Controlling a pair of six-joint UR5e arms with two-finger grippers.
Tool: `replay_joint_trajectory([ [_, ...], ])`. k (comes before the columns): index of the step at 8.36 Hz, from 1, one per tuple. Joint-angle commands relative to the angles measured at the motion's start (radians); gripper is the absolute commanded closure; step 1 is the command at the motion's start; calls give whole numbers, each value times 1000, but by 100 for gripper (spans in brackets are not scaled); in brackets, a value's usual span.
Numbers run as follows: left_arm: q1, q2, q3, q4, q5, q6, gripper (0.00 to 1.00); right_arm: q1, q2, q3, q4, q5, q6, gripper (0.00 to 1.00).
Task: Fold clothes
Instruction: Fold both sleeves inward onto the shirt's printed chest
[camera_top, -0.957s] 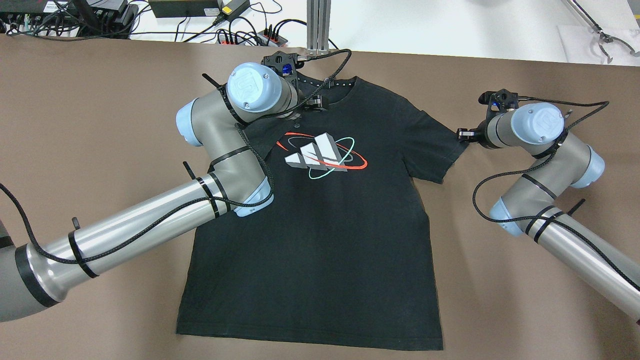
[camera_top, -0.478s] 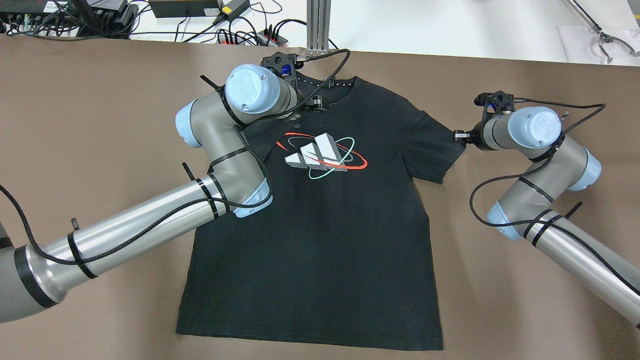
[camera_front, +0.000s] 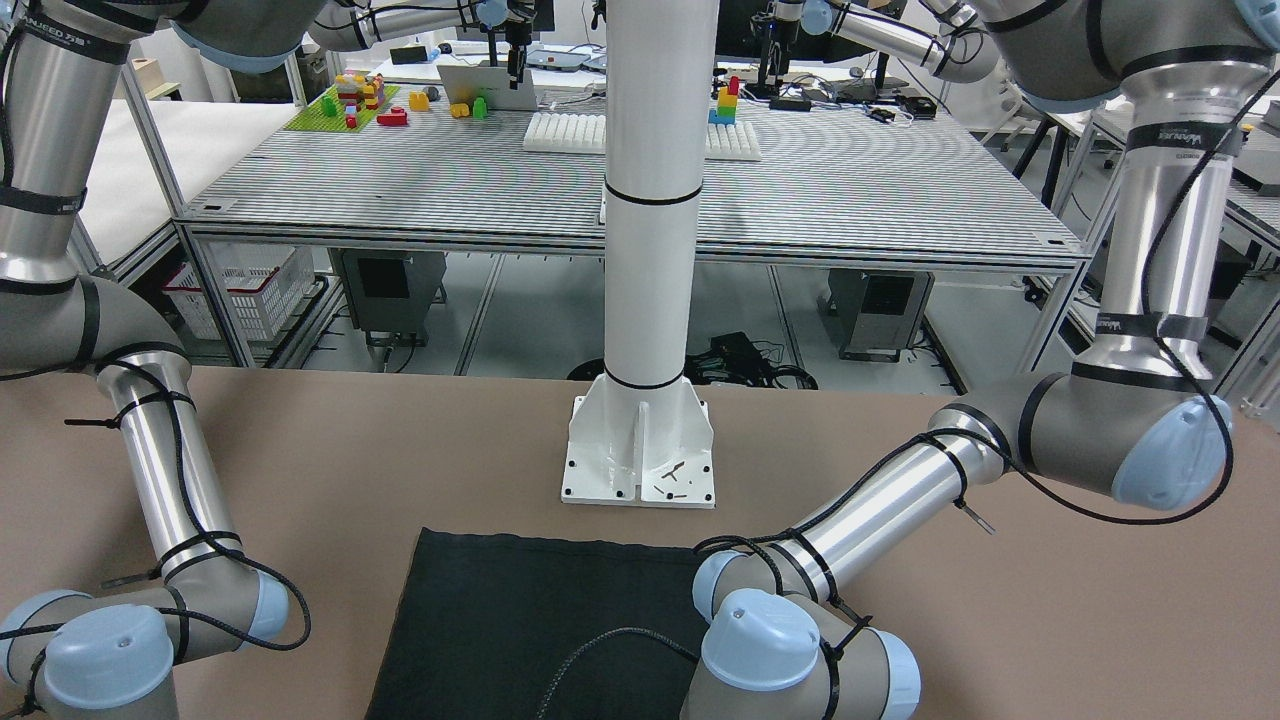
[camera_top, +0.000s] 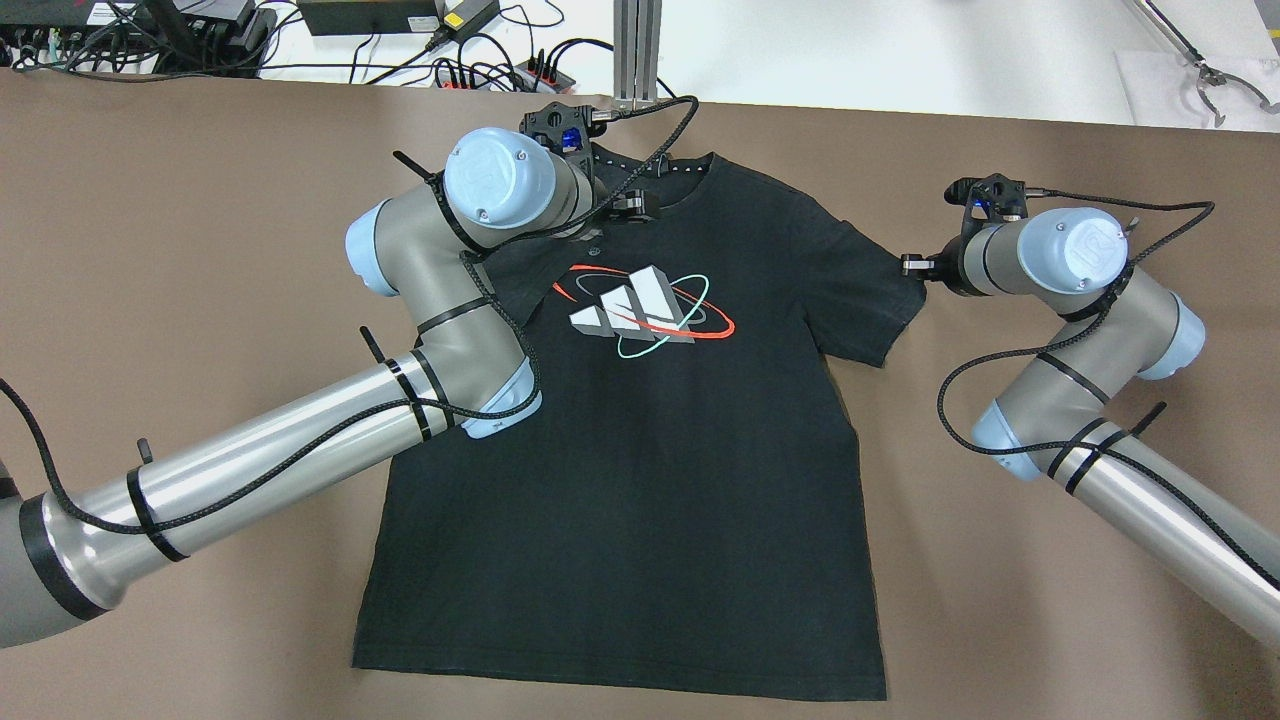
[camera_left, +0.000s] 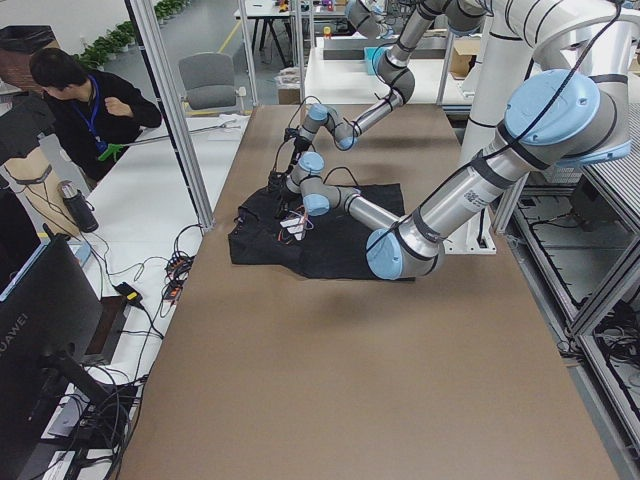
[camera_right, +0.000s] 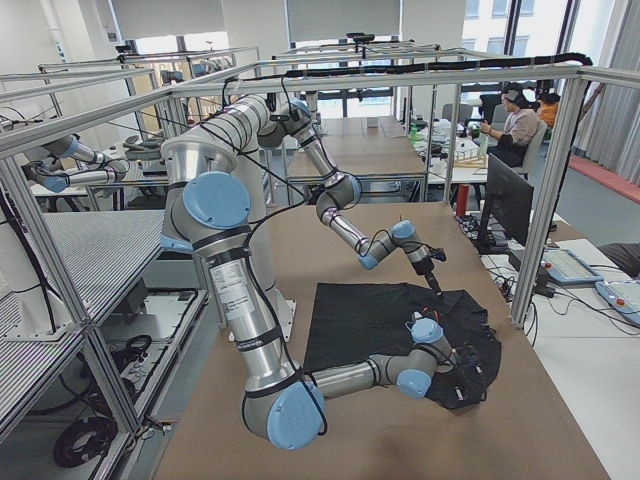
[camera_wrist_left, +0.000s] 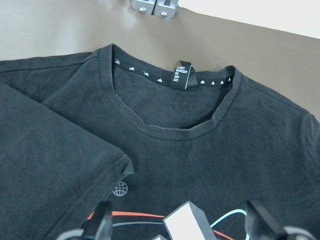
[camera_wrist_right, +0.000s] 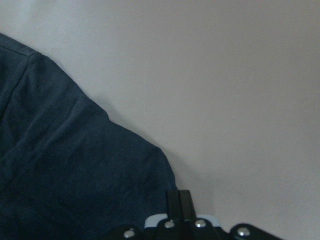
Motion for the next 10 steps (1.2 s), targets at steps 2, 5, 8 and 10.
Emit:
replay_joint_trajectory([
  [2,-10,24,-12,-1,-10,14,6,-18,104,211,-317,1,202,100],
  [5,-32,31,-7,-1,-42,46,6,-96,334,102,-433,-20,353,100],
  [8,-49,45,-4,1,-47,62,6,-155,456,-71,-422,-166,399,100],
  [10,-58,45,-6,-1,-64,62,6,-156,463,-103,-415,-177,399,100],
])
